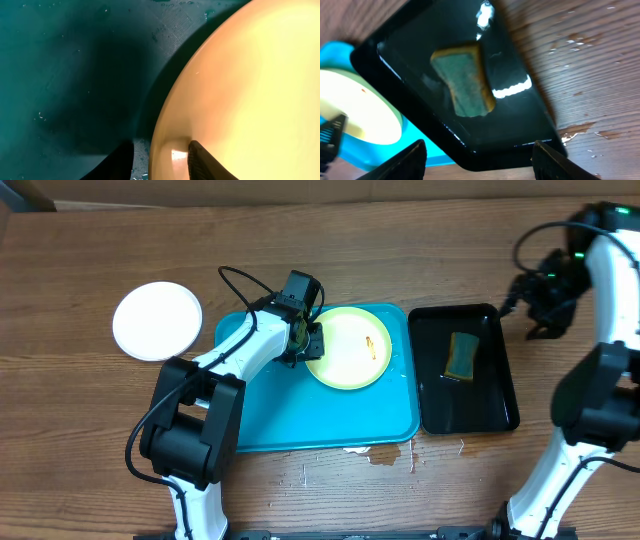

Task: Clean dirty plates on tray and stack at the side
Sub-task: 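Move right gripper down into the black tray toward the sponge, then grasp the green-and-orange sponge with right gripper and lift it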

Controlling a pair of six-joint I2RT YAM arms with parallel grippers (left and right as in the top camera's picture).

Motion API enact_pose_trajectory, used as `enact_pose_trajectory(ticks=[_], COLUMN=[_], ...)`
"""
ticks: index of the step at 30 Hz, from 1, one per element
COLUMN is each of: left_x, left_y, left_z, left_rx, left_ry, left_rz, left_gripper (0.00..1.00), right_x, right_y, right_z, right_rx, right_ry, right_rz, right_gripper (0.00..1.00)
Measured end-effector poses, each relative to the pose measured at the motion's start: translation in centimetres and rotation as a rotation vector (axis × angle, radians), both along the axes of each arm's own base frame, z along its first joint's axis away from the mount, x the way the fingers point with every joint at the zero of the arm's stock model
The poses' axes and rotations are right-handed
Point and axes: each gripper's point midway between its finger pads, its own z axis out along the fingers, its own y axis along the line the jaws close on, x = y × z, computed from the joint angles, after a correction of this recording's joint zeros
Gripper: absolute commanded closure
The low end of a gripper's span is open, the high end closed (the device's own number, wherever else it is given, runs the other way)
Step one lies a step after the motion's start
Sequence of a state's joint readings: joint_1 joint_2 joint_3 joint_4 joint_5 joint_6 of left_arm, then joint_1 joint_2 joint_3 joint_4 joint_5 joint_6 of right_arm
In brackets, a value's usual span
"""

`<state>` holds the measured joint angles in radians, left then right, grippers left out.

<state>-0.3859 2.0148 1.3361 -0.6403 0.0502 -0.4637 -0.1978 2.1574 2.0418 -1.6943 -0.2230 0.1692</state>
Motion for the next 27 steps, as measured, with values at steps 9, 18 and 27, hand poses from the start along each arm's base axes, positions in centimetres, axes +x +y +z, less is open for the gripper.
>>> enact_pose_trajectory(ticks=[9, 18, 27], left_x=[0.0, 0.0, 0.0], left_y=[0.0, -0.1, -0.1], left_z=[0.0, 0.0, 0.0], left_rx=[-0.002, -0.003, -0.003], left_ry=[0.000, -0.001, -0.001], left_rz=[-0.001, -0.001, -0.001], left_gripper=[0.61, 0.61, 0.60], right_x=[-1.4, -1.5, -3.5], right_y=[4.9, 7.2, 5.5], right_z=[-3.7, -9.0, -10.9], right_rx=[-0.079, -0.207, -0.312], right_ry=[0.079, 0.050, 0.122], right_rz=[0.153, 0.244, 0.229], right_gripper=[0.31, 0.27, 0.28])
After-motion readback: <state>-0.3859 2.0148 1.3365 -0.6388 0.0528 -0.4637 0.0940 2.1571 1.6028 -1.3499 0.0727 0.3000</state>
